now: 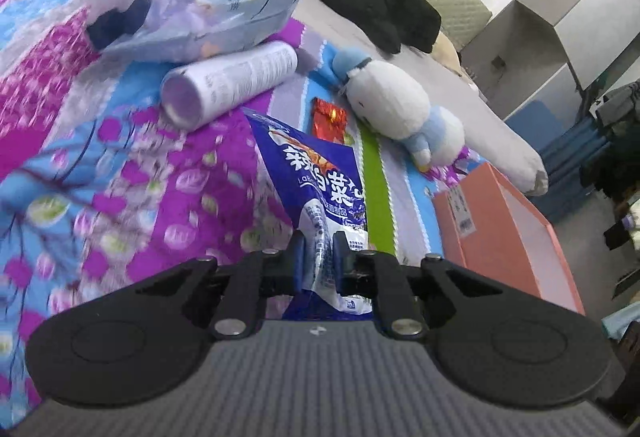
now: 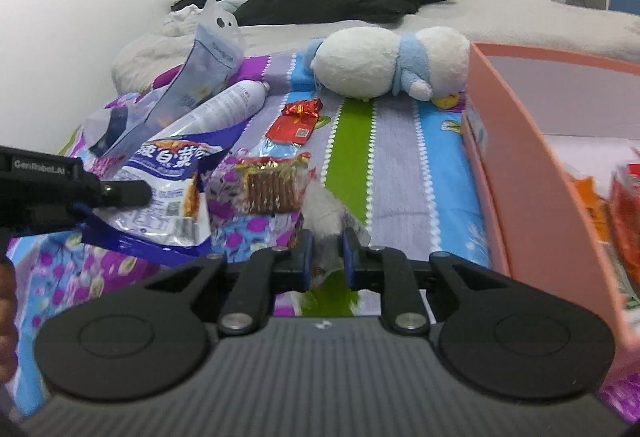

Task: Organize snacks

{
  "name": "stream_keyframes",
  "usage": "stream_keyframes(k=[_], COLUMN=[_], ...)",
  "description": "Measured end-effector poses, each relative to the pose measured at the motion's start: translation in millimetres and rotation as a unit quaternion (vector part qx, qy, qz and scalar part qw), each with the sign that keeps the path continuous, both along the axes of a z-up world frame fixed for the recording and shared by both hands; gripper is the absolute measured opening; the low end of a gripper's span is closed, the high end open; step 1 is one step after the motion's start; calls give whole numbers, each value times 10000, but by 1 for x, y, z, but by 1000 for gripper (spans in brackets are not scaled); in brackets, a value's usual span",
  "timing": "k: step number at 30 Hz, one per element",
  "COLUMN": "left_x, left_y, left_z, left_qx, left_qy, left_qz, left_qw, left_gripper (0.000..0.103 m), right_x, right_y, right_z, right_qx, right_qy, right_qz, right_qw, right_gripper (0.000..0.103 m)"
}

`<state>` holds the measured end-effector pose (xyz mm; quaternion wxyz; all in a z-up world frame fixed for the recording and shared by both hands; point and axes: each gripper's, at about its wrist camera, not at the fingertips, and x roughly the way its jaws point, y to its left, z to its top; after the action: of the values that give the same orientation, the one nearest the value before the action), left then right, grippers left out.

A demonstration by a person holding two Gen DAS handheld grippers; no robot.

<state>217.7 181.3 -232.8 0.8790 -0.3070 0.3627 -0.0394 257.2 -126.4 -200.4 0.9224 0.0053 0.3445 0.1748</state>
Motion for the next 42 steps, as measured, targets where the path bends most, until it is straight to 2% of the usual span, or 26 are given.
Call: stream_keyframes(k=[3,11,13,18,20,21,22,23,24,25,27,32,37,42], left_x=[-21,-69,-77,-84,-82,-83,-83,-83,-83,-83,-81,-75,-69,-63], left_y=[-5,-24,-27,-27,-26,-25,-25,-25,-25,-25,-26,-30,-37,-42], left_z=[-2,-15,-15,-19,-20,-20,-19,-19,-18,-17,-17,-21,-26,-30], left_qx=[-30,-315,-187,141,233,246,250,253,271,291,313,414,516,639], left_qy=[91,473,559,814,998,1042,1036,1023,1026,1029,1086,1232,1346,1453], left_qz=[-43,-180,-219,-382,-385,-383,-388,-388,-366,-328,-305,-217,-218,-198], left_qw=[9999,9982,9980,9958,9940,9935,9935,9937,9937,9937,9931,9913,9893,9871], left_gripper=[16,16,17,18,26,41,62,73,91,95,96,96,97,99], right_x=[-22,-75,-89,-109,-111,-110,-109,-107,-106,-104,-100,-83,-70,-69], right_y=[-5,-14,-12,-14,-17,-18,-21,-23,-24,-26,-30,-32,-21,-7], right_z=[6,4,2,-6,-7,-7,-8,-8,-8,-8,-8,-17,-26,-34], right_qx=[-157,-543,-675,-577,-438,-320,-191,-36,76,151,308,591,520,220], right_qy=[-137,-54,-55,49,46,102,163,215,246,260,272,521,639,666], right_qz=[111,472,594,659,678,641,612,573,563,543,441,339,336,323], right_qw=[9997,9974,9959,9961,9967,9974,9978,9981,9981,9981,9982,9963,9960,9970], right_gripper=[18,17,17,18,20,26,35,40,54,71,83,83,83,82])
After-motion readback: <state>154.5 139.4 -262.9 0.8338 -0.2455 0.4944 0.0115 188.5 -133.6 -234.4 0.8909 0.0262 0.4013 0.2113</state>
